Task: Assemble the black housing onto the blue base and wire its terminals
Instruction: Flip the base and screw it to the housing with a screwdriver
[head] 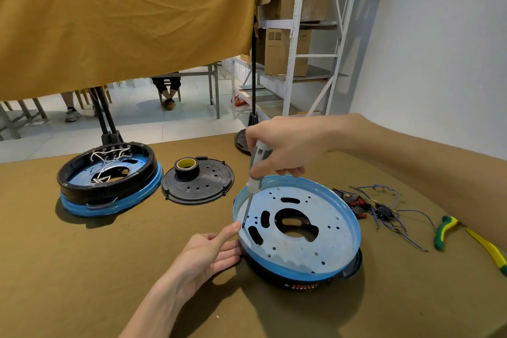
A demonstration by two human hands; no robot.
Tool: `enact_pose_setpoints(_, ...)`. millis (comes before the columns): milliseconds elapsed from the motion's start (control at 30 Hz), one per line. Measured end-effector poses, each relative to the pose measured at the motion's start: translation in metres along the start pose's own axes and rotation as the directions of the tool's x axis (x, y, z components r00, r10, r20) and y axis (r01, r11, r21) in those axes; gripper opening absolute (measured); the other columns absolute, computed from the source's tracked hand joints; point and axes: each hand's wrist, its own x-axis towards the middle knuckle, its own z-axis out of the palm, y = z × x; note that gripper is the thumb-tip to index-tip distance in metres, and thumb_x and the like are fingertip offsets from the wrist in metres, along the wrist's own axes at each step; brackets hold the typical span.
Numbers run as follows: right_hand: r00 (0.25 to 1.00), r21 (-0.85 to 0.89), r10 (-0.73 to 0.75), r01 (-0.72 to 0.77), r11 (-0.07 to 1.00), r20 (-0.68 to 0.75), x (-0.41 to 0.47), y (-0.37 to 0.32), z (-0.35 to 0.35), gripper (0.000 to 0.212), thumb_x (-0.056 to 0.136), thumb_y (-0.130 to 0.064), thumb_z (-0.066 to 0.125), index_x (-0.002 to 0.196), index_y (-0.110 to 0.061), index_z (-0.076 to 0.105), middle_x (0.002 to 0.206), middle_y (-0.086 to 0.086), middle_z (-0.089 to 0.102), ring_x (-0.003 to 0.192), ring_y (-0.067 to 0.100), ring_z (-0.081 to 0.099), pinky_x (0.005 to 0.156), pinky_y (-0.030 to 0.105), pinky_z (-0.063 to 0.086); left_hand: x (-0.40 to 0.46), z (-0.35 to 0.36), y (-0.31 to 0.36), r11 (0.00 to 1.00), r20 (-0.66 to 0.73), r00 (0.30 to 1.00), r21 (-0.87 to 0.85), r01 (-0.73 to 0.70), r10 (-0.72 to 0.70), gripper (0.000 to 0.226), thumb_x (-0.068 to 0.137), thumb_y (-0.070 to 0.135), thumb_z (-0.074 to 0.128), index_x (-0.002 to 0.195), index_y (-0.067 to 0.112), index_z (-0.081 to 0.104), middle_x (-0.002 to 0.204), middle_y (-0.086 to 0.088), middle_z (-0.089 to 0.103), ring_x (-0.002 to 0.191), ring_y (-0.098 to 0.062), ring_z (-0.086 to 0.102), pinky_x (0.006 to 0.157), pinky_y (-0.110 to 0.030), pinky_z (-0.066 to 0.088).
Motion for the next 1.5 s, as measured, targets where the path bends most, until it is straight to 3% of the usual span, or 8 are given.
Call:
enact_pose_setpoints(433, 0.999, -0.040, -0.040, 0.039, 0.998, -0.025, 0.008, -0.004, 0.003, 0.028, 0.097, -0.043, 0.067, 0.102, -0.023, 0.049, 0.086, 0.001, 0.070, 0.054, 0.012, 0.068, 0.045, 0.022, 0.052, 0.000, 0.001, 0.001, 1.000, -0.013, 1.000, 0.000, -0.004, 0.004, 0.133, 0.047, 0.041, 0.095, 0.156, 0.002, 0.029, 0.103, -0.021, 0.077, 0.094, -0.031, 0.078, 0.086, -0.044, 0.063)
enact_pose_setpoints(600, 0.993, -0.091, -0.009, -0.001, 0.996, -0.118, 0.009, -0.004, 0.008, 0.037, 0.098, -0.050, 0.064, 0.095, -0.014, 0.060, 0.066, 0.006, 0.072, 0.043, 0.015, 0.065, 0.040, 0.021, 0.049, 0.000, 0.003, 0.001, 1.000, -0.018, 1.000, -0.009, 0.006, -0.006, 0.135, 0.045, 0.041, 0.096, 0.156, 0.002, 0.028, 0.098, -0.021, 0.078, 0.092, -0.032, 0.078, 0.077, -0.041, 0.065)
enact_pose_setpoints(733, 0.998, 0.040, -0.047, 0.048, 0.998, -0.029, 0.005, -0.001, 0.004, 0.034, 0.094, -0.039, 0.072, 0.111, -0.018, 0.051, 0.091, 0.008, 0.073, 0.058, 0.015, 0.070, 0.048, 0.025, 0.056, -0.002, 0.002, 0.002, 1.000, -0.024, 1.000, -0.016, 0.006, -0.006, 0.136, 0.046, 0.041, 0.097, 0.156, 0.003, 0.026, 0.100, -0.021, 0.078, 0.093, -0.033, 0.078, 0.080, -0.043, 0.065)
enact_pose_setpoints(1033, 0.989, -0.055, -0.061, 0.054, 0.997, -0.135, 0.001, -0.002, 0.007, 0.033, 0.089, -0.047, 0.075, 0.092, -0.018, 0.059, 0.074, 0.001, 0.071, 0.054, 0.013, 0.071, 0.049, 0.025, 0.054, -0.007, 0.004, 0.004, 0.999, -0.033, 0.999, -0.046, 0.020, -0.022, 0.128, 0.049, 0.040, 0.097, 0.152, 0.000, 0.032, 0.093, -0.020, 0.078, 0.091, -0.032, 0.078, 0.071, -0.039, 0.065)
enact_pose_setpoints(1200, 0.973, 0.174, -0.019, 0.060, 0.983, -0.228, -0.014, 0.017, 0.007, 0.028, 0.090, -0.040, 0.076, 0.090, -0.019, 0.058, 0.076, 0.000, 0.073, 0.059, 0.014, 0.072, 0.050, 0.030, 0.055, -0.008, 0.004, 0.003, 0.996, -0.037, 0.999, -0.090, 0.007, -0.011, 0.128, 0.054, 0.038, 0.098, 0.155, 0.004, 0.027, 0.096, -0.022, 0.078, 0.093, -0.034, 0.078, 0.076, -0.042, 0.065)
enact_pose_setpoints(1333, 0.893, 0.764, 0.268, 0.118, 0.634, -0.361, -0.039, 0.051, 0.025, 0.022, 0.090, -0.015, 0.077, 0.091, -0.007, 0.056, 0.091, 0.016, 0.077, 0.074, 0.027, 0.077, 0.053, 0.028, 0.057, -0.008, 0.012, -0.002, 0.995, -0.065, 0.996, -0.083, -0.064, 0.059, 0.119, 0.057, 0.045, 0.094, 0.152, 0.010, 0.031, 0.107, -0.020, 0.074, 0.094, -0.026, 0.078, 0.083, -0.040, 0.064)
enact_pose_setpoints(1433, 0.921, 0.996, 0.386, 0.018, 0.090, -0.051, -0.061, 0.077, 0.071, 0.024, 0.089, 0.001, 0.064, 0.113, 0.001, 0.058, 0.110, 0.019, 0.069, 0.079, 0.023, 0.073, 0.064, 0.027, 0.059, -0.012, 0.022, -0.005, 0.997, -0.051, 0.996, -0.015, -0.080, 0.079, 0.104, 0.051, 0.041, 0.097, 0.135, 0.011, 0.044, 0.119, -0.015, 0.069, 0.102, -0.024, 0.075, 0.089, -0.039, 0.062)
enact_pose_setpoints(1500, 0.939, 0.997, 0.338, -0.046, -0.067, 0.066, -0.076, 0.090, 0.101, 0.026, 0.092, -0.005, 0.055, 0.117, 0.000, 0.057, 0.093, 0.013, 0.061, 0.064, 0.018, 0.056, 0.059, 0.028, 0.050, -0.011, 0.026, -0.006, 0.998, -0.095, 0.994, -0.024, -0.062, 0.059, 0.091, 0.062, 0.023, 0.095, 0.136, 0.010, 0.043, 0.122, -0.017, 0.065, 0.108, -0.028, 0.070, 0.092, -0.043, 0.060)
